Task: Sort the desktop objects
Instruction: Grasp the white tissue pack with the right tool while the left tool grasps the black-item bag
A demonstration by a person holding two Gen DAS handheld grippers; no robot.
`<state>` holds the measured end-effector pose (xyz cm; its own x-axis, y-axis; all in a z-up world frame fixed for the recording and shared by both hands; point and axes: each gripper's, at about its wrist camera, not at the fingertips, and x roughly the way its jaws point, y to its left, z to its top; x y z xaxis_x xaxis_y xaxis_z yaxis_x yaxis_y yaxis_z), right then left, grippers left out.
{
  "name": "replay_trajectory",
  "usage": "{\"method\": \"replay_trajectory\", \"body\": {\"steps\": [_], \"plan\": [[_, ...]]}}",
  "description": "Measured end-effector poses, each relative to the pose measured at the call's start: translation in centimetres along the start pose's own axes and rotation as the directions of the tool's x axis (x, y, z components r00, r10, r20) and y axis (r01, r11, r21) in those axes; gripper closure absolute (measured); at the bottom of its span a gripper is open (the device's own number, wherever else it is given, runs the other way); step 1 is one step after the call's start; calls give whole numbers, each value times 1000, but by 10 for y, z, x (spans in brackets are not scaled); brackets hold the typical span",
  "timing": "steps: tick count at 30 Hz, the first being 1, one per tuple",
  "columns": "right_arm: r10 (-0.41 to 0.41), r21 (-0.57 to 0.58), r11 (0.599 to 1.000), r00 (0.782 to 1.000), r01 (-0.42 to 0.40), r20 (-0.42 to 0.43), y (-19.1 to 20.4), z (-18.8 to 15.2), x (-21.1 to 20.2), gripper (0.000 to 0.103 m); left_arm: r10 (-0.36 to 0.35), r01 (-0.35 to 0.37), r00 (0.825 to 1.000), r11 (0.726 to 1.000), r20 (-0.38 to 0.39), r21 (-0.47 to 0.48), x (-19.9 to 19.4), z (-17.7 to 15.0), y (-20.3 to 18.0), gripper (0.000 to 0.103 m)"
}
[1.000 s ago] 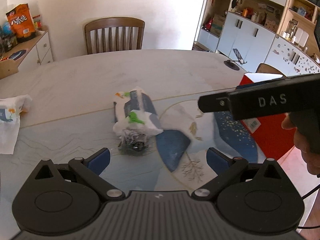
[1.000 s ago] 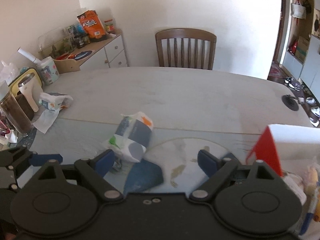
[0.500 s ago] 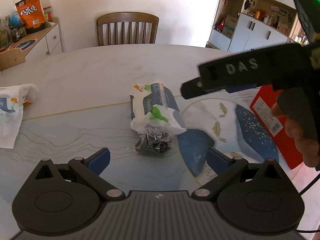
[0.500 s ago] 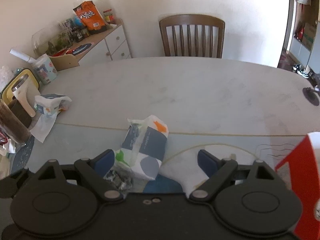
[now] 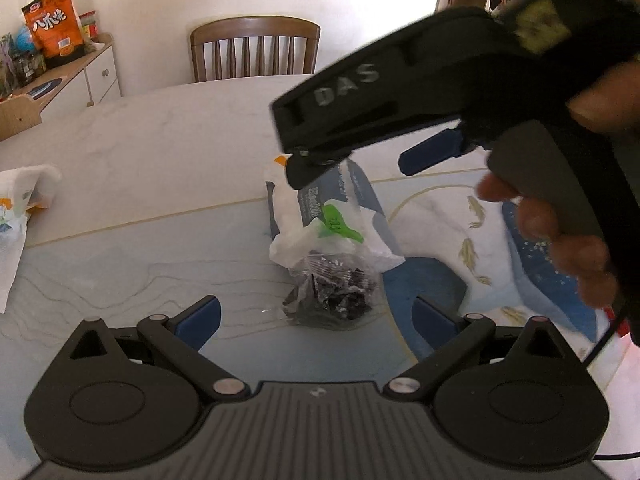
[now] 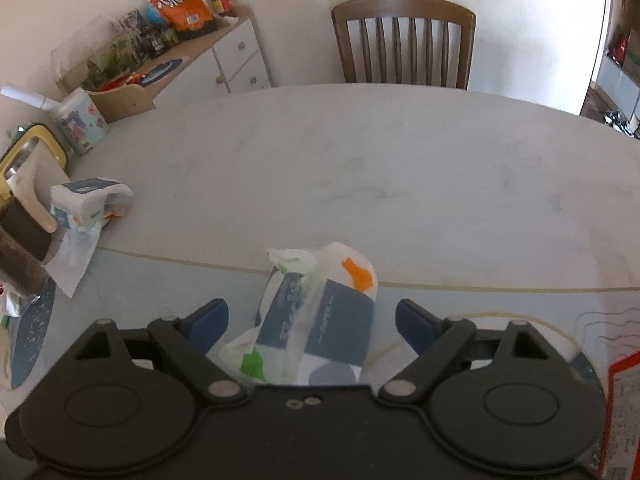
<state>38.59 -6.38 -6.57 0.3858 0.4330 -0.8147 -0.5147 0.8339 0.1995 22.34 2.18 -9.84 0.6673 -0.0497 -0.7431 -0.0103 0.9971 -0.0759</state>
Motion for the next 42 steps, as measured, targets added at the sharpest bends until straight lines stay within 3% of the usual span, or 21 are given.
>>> {"method": "replay_trajectory", "body": {"steps": [9, 15, 19, 22, 29, 33, 42], "plan": [[-10, 50, 999, 997, 14, -74, -5, 5, 31, 9, 11, -11, 1000, 1000, 1, 10, 13, -4, 1, 5], [-14, 67, 998, 996, 20, -92, -5, 5, 39, 9, 17, -17, 1000, 1000, 14, 15, 15, -5, -2, 12], [-25, 72, 997, 993, 33, -112, -4, 4, 46, 9, 20, -21, 999, 1000, 26, 18, 15, -6, -2, 22], [-47, 48, 997, 992, 52, -114, 0, 3, 49, 8, 30, -30, 999, 999, 27, 34, 17, -7, -5, 29], [-149, -60, 988, 981, 142, -121, 17, -1, 55, 10, 39, -40, 999, 998, 28, 52, 19, -10, -7, 35], [-166, -81, 984, 980, 157, -113, 18, -2, 54, 14, 40, -42, 999, 997, 34, 63, 17, -11, -10, 42], [-163, -74, 985, 981, 156, -101, 11, -3, 47, 31, 41, -44, 998, 996, 38, 76, 16, -11, -11, 54]]}}
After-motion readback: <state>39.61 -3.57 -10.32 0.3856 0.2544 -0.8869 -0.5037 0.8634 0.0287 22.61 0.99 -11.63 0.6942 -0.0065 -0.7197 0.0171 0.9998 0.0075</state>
